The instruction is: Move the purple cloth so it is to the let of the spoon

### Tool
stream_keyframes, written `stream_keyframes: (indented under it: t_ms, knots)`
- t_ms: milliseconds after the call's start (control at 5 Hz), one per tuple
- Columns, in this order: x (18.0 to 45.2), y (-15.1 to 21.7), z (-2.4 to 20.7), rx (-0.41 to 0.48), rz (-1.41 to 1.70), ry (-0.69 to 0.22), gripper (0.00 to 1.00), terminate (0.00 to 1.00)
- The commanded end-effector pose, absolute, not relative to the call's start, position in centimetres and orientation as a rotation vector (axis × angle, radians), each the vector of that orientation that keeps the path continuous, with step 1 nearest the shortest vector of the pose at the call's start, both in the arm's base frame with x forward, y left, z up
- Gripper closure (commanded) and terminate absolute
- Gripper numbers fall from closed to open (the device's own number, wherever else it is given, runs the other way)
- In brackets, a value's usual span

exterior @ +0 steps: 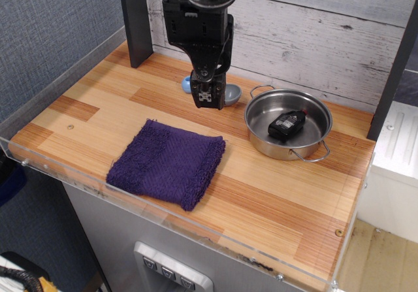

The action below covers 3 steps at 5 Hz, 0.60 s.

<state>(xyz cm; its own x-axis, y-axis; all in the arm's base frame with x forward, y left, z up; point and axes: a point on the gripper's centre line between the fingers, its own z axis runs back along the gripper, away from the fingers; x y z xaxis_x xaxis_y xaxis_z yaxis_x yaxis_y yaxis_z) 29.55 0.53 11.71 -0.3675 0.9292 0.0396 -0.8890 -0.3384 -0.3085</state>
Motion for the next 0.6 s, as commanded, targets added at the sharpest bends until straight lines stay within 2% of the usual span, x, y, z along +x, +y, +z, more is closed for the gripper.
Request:
stream_keyframes:
  t_ms: [0, 200, 400]
  knots:
    - [29.5, 0.5, 11.7, -0.169, 1.923, -0.331, 0.00, 0.00]
    - [28.2, 1.1, 11.4, -0.231, 1.960, -0.279, 0.00, 0.00]
    - [26.6, 1.9, 11.3, -0.206, 1.991, -0.282, 0.00, 0.00]
